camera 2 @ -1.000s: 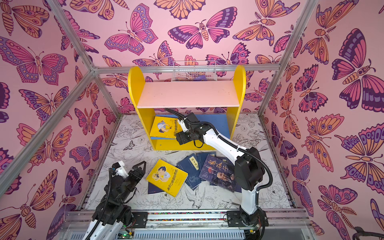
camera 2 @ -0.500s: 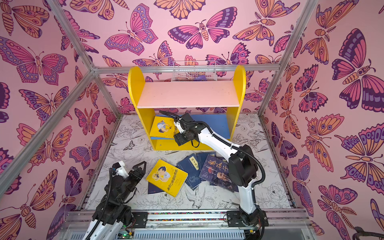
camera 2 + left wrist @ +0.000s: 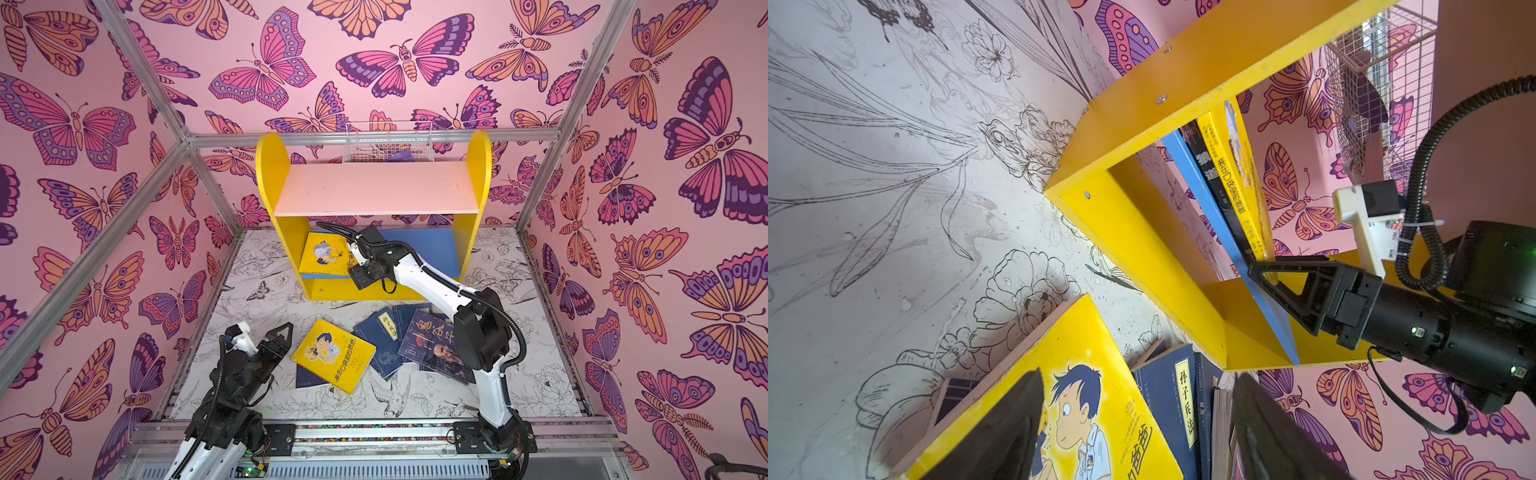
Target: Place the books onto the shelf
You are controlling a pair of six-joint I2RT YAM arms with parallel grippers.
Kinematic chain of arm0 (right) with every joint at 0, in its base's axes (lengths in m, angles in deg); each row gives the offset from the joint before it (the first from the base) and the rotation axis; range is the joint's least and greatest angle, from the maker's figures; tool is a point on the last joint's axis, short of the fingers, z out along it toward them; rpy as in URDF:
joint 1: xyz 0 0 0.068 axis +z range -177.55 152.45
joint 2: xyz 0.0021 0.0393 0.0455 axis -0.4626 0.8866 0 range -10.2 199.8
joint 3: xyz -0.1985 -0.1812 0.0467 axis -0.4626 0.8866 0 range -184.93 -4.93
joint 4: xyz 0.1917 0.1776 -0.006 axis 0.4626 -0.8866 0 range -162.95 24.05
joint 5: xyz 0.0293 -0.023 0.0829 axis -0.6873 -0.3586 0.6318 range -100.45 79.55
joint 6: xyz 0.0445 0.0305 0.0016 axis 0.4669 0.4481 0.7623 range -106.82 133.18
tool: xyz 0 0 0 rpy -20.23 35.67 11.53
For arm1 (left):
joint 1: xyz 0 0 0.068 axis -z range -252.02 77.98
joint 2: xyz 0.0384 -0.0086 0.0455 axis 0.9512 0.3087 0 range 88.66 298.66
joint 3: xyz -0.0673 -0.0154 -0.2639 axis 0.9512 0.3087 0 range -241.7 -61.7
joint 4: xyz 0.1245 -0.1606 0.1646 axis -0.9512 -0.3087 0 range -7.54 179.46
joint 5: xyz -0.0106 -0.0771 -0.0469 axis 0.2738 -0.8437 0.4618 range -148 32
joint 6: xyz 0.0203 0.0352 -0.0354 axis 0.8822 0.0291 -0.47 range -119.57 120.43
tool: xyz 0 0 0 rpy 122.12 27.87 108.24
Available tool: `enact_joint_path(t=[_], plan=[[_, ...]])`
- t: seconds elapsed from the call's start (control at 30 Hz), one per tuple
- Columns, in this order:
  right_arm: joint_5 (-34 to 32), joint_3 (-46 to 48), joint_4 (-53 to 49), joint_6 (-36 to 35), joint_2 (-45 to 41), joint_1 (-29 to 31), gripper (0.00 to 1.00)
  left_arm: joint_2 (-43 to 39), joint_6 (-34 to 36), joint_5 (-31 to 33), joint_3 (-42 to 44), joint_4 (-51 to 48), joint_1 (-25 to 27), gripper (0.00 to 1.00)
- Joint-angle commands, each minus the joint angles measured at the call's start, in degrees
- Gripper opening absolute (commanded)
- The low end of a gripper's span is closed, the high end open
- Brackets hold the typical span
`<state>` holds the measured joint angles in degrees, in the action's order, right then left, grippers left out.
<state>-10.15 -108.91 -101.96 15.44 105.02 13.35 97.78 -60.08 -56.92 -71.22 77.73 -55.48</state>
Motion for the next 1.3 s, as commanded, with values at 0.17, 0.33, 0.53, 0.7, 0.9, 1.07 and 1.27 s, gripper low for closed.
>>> enact_joint_path(t=[0.17,0.33,0.53,0.7,0.9,1.07,1.27], plan=[[4.4,-2.0,2.9,-2.6,1.0,-0.7,0.67,0.0,0.3,-0.9,1.3,1.4,0.2,0.73],[1.8,-0.3,4.9,-0.8,-1.8,-2.0,0.76,-0.3,1.3,-1.3,0.9,1.4,0.2,0.73],[1.9,9.6,10.0,-0.6,-10.0,-3.1,0.77,0.4,2.2,-1.6,0.6,1.5,0.2,0.73],[1.8,18.9,13.1,-2.1,-17.6,-2.9,0.72,2.9,3.4,-2.6,-0.5,1.5,0.2,0.73],[1.6,18.4,10.7,-6.0,-17.9,0.3,0.36,5.7,3.6,-2.6,-0.5,3.0,0.3,0.73],[3.6,12.4,8.0,-5.2,-12.1,3.8,0.03,7.6,1.9,-1.3,-0.3,3.4,0.3,0.71],[6.1,3.5,4.8,0.4,-4.5,5.3,0.00,9.8,1.2,-1.1,-0.4,2.1,0.3,0.68]])
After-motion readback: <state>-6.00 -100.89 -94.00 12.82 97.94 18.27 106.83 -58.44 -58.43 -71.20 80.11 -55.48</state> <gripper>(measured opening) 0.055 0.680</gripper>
